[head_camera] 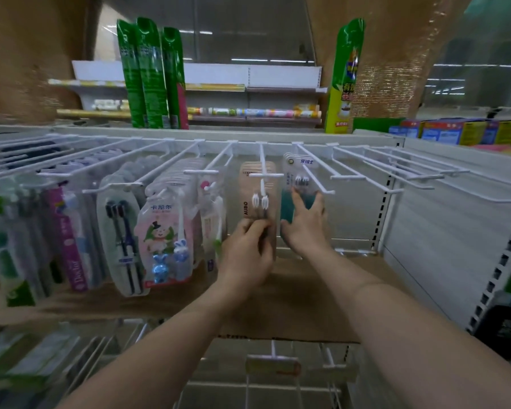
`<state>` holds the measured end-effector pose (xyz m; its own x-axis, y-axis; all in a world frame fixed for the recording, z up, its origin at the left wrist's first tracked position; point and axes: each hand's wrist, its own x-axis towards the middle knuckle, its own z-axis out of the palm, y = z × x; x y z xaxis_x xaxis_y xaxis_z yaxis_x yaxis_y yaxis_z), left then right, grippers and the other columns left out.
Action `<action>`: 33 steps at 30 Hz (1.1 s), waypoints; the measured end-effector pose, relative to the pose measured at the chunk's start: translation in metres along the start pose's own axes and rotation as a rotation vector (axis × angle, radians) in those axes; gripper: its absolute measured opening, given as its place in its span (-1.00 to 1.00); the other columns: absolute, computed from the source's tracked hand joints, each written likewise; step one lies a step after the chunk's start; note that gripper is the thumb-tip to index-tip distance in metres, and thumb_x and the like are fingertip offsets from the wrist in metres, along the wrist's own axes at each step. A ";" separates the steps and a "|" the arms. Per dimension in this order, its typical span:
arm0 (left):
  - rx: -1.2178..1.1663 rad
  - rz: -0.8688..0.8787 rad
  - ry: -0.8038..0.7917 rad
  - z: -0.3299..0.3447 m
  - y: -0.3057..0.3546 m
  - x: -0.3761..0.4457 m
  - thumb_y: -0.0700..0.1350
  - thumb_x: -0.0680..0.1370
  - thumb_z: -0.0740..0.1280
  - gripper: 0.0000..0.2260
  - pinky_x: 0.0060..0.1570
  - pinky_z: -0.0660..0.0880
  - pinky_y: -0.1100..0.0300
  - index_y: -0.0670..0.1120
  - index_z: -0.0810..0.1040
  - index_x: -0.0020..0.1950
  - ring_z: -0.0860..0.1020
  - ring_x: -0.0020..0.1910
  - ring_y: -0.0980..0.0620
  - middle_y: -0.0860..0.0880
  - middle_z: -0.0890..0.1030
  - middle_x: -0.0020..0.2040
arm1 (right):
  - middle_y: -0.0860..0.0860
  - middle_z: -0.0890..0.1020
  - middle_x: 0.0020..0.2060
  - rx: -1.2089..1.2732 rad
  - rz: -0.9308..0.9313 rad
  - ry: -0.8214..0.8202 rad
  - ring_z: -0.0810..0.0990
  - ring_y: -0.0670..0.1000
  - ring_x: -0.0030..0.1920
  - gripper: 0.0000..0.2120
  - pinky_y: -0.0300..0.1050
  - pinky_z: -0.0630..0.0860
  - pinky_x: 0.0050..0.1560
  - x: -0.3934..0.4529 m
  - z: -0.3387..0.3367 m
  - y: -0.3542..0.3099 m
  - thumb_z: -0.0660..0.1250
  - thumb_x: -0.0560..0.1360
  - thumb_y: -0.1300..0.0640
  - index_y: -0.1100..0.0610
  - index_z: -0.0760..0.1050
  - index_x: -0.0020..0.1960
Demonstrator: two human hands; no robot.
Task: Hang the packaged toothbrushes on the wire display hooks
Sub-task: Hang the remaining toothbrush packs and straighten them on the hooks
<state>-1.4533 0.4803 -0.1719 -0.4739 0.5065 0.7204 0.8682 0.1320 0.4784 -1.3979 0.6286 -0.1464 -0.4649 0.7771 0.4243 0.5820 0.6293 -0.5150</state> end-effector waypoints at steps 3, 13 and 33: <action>0.001 0.003 -0.018 0.006 -0.006 0.007 -0.05 0.61 0.34 -0.74 0.05 0.60 0.02 -0.02 0.61 0.29 0.61 0.08 -0.04 -0.02 0.58 0.23 | 0.01 -0.08 0.59 0.010 0.018 -0.015 0.15 0.25 0.50 -0.31 0.22 0.31 0.44 0.014 0.004 0.001 0.34 0.52 -0.03 -0.27 0.10 0.54; 0.031 0.016 -0.001 0.016 -0.019 0.017 -0.06 0.60 0.34 -0.77 -0.13 0.55 0.13 0.00 0.62 0.24 0.62 -0.03 -0.01 0.02 0.58 0.19 | 0.13 0.03 0.58 0.032 -0.005 -0.082 0.19 0.30 0.49 -0.27 0.24 0.33 0.40 0.045 0.012 -0.001 0.38 0.53 -0.07 -0.27 0.07 0.56; -0.021 0.040 -0.039 -0.012 0.005 -0.024 -0.10 0.58 0.37 -0.78 0.05 0.56 0.11 -0.05 0.64 0.21 0.58 0.00 0.01 0.00 0.58 0.14 | 0.13 0.56 0.11 0.264 -0.091 0.372 0.56 0.20 0.10 -0.76 0.03 0.47 0.08 -0.028 -0.012 -0.011 0.28 0.60 0.04 0.14 0.61 0.17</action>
<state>-1.4390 0.4591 -0.1808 -0.4322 0.5440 0.7192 0.8829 0.0928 0.4604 -1.3832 0.5998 -0.1434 -0.2077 0.6933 0.6901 0.3375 0.7130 -0.6147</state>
